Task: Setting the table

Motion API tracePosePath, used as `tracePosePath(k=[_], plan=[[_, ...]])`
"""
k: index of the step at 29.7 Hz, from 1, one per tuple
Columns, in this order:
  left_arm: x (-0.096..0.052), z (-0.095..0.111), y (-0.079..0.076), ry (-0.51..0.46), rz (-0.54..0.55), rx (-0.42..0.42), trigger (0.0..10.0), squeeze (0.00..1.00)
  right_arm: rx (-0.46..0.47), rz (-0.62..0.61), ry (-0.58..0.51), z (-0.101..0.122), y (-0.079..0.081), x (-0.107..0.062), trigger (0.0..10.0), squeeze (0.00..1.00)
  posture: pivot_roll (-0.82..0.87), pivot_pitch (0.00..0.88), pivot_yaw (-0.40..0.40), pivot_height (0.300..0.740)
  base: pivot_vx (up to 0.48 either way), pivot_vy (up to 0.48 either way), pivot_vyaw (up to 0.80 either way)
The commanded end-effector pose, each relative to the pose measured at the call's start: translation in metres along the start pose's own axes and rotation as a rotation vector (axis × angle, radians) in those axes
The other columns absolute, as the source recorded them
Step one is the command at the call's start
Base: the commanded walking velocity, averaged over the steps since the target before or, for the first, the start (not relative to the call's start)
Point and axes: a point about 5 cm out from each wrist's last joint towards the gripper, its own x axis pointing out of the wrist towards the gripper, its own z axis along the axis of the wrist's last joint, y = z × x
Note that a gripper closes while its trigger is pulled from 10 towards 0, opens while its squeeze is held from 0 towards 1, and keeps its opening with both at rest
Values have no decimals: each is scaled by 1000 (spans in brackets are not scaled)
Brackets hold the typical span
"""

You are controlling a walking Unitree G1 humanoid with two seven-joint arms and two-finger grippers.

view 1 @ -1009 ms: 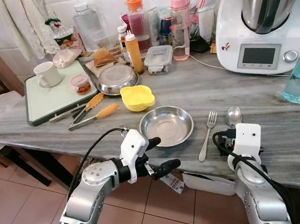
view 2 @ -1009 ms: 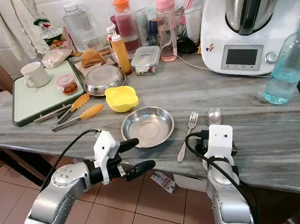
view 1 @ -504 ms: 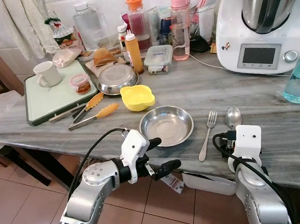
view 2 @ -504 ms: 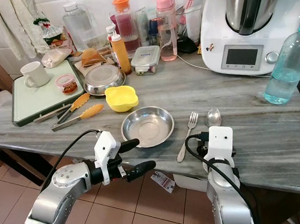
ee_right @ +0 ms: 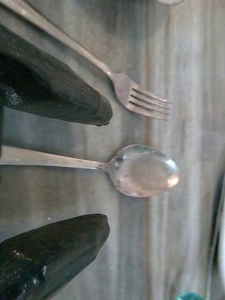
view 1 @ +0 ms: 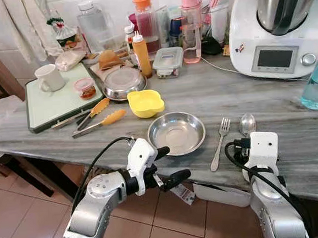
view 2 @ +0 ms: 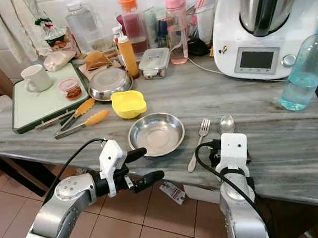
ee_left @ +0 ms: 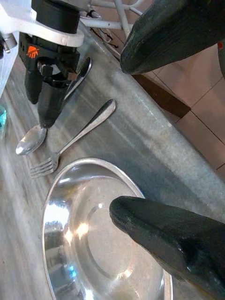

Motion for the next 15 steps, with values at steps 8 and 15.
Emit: tracePosePath(k=[8,15], plan=[[-5,9,5,-31,38,25,10000,0,13,31,-263,48,5,-3,10000,0,-145,0,110,740,0,0,0],[-7,20,18,-99,161,29,10000,0,-17,34,-411,77,0,-13,10000,1000,-146,0,109,740,0,0,0]])
